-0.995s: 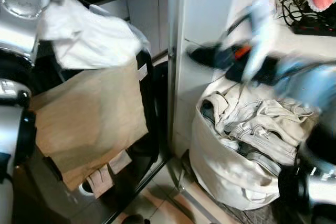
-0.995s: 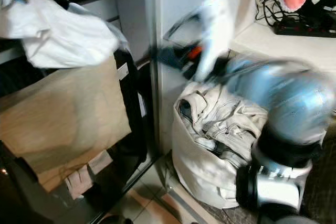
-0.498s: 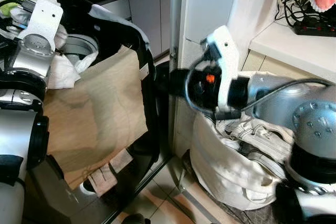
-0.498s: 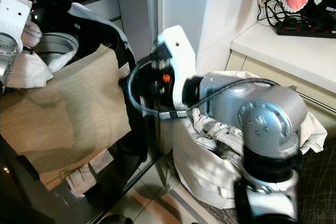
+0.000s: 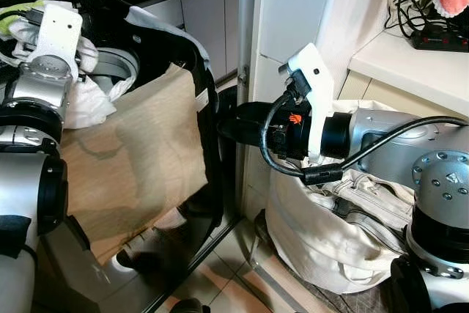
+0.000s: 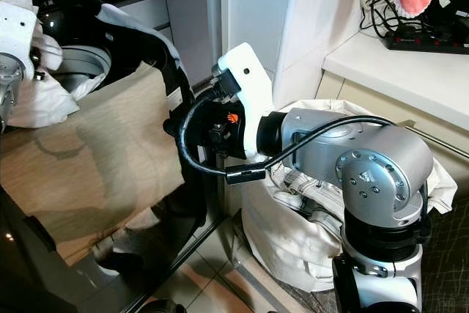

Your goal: Clothes washing

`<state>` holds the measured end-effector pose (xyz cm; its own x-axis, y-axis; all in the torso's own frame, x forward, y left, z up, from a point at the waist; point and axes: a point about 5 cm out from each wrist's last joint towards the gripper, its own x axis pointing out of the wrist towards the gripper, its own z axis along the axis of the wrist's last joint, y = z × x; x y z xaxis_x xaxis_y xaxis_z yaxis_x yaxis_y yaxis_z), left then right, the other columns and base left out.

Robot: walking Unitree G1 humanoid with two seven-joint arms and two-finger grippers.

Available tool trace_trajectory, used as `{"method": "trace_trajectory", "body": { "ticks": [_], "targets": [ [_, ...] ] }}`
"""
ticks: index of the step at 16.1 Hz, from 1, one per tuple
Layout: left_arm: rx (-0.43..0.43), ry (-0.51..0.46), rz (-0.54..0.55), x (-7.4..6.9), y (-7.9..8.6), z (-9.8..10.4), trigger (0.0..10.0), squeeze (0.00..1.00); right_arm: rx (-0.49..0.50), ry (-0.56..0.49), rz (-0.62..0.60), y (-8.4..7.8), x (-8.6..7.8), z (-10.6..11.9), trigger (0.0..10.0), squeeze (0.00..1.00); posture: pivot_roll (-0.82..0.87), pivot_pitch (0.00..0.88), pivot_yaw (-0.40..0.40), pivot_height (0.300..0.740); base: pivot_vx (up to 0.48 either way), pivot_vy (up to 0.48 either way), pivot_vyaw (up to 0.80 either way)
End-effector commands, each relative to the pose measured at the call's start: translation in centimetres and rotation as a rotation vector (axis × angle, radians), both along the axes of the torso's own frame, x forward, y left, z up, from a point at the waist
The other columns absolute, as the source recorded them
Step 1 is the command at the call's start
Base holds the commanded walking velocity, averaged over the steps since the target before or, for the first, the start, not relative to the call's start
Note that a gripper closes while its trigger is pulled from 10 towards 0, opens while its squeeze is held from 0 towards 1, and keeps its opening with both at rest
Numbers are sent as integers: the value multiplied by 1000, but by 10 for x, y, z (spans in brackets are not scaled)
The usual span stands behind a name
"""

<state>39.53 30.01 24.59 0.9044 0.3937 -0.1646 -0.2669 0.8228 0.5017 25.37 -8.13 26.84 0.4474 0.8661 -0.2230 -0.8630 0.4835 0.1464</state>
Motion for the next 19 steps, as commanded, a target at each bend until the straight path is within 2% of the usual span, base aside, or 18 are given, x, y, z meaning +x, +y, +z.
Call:
{"method": "trace_trajectory", "body": {
  "ticks": [1, 4, 5, 6, 7, 9, 10, 12, 13, 14, 15, 16, 17, 18, 19],
  "targets": [
    [1, 1, -16, 2, -3, 5, 10000, 1000, 2, -1, -15, -2, 1, 0, 10000, 0, -31, 0, 61, 740, 0, 0, 0],
    [-17, 44, -59, 3, -9, -2, 10000, 1000, -8, 2, -27, -3, 3, -2, 10000, 0, -30, 0, 63, 740, 0, 0, 0],
    [-21, 156, -100, 1, -11, -15, 10000, 1000, -17, 3, -33, -3, 4, -3, 10000, 0, -31, 0, 66, 740, 0, 0, 0],
    [12, 260, -113, -2, -11, -24, 10000, 957, -18, 2, -37, -4, 4, -3, 10000, 0, -31, 0, 66, 740, 0, 0, 0],
    [27, 331, -116, -4, -9, -30, 10000, 0, -17, 0, -45, -5, 5, -2, 10000, 0, -34, 0, 70, 740, 0, 0, 0],
    [-22, 241, -121, -1, -10, -17, 10000, 0, -16, -2, -63, -8, 6, 0, 10000, 0, -34, 0, 71, 740, 0, 0, 0],
    [-13, 224, -124, 0, -8, -7, 10000, 0, -18, 2, -74, -11, 7, -1, 10000, 0, -33, 0, 72, 740, 0, 0, 0],
    [91, 304, -173, -2, -3, 2, 10000, 0, -25, 8, -93, -14, 10, -2, 10000, 0, -33, 0, 72, 740, 0, 0, 0],
    [91, 310, -196, -3, -2, 4, 10000, 0, -28, 9, -111, -16, 12, -2, 10000, 0, -28, 0, 73, 740, 0, 0, 0],
    [20, 276, -236, -1, -5, 8, 10000, 0, -28, 12, -140, -20, 15, -2, 10000, 0, -28, 0, 73, 740, 0, 0, 0],
    [-44, 233, -271, 0, -9, 13, 10000, 0, -20, 11, -196, -25, 21, -1, 10000, 0, -25, 0, 71, 740, 0, 0, 0],
    [38, 122, -237, 2, -4, 29, 10000, 0, -5, 3, -316, -37, 33, 2, 10000, 0, -23, 0, 70, 740, 0, 0, 0],
    [55, -47, -245, 4, -6, 53, 10000, 0, -5, -19, -457, -53, 46, 2, 10000, 0, -20, 0, 65, 740, 0, 0, 0],
    [41, -139, -328, 7, -19, 64, 10000, 0, -39, -59, -561, -66, 54, 1, 10000, 0, -20, 0, 63, 740, 0, 0, 0],
    [12, -160, -370, 8, -25, 66, 10000, 0, -70, -87, -608, -72, 58, -1, 10000, 0, -19, 0, 62, 740, 0, 0, 0]
  ]
}}
